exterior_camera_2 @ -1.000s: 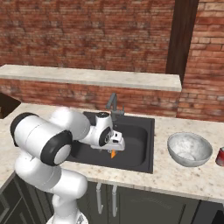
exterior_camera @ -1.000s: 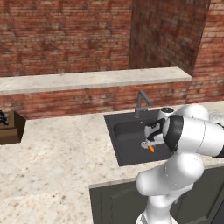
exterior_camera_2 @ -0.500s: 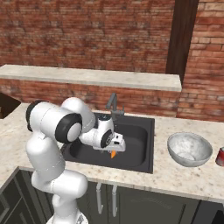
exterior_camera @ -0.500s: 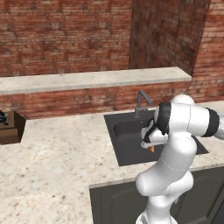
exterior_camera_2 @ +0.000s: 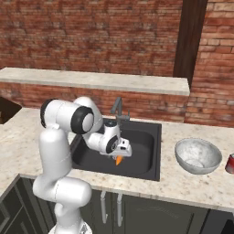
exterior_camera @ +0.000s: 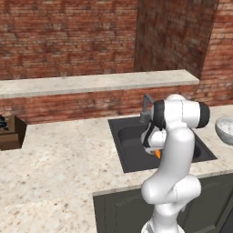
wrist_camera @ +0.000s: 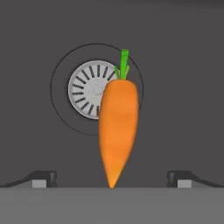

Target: Pick the carrot from the sink and place it in the bowl. Then pick the bowl and place it in the microwave. Then close the microwave door and press the start button.

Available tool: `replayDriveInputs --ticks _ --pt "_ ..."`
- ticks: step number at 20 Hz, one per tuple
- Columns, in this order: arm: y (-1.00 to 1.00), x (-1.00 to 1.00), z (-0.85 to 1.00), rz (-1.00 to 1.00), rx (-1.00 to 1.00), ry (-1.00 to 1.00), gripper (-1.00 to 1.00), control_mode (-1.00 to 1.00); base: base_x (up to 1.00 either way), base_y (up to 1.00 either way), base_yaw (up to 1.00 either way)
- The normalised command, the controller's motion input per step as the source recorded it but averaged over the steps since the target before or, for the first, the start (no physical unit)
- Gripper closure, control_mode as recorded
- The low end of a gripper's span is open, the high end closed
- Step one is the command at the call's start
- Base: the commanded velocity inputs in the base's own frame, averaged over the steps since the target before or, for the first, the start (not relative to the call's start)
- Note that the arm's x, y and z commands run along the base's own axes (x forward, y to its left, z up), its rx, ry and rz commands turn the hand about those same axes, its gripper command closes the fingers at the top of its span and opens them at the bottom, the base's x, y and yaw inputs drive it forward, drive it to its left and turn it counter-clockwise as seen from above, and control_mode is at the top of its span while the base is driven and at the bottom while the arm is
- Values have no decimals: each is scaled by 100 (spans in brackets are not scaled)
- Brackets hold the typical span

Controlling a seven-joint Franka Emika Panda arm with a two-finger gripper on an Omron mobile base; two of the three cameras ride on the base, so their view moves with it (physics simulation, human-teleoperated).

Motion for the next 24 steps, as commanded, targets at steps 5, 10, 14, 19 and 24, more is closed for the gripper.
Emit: replayDriveInputs --ticks 5,10,14,19,24 --pt "-9 33 -36 0 0 0 -100 -100 0 0 0" --pt "-15 15 -37 0 0 0 -100 -100 0 0 0" --pt "-10 3 -31 0 0 0 -100 -100 0 0 0" --pt "0 -5 -5 0 0 0 100 -100 0 0 0" --pt "0 -30 18 0 0 -1 100 -100 0 0 0"
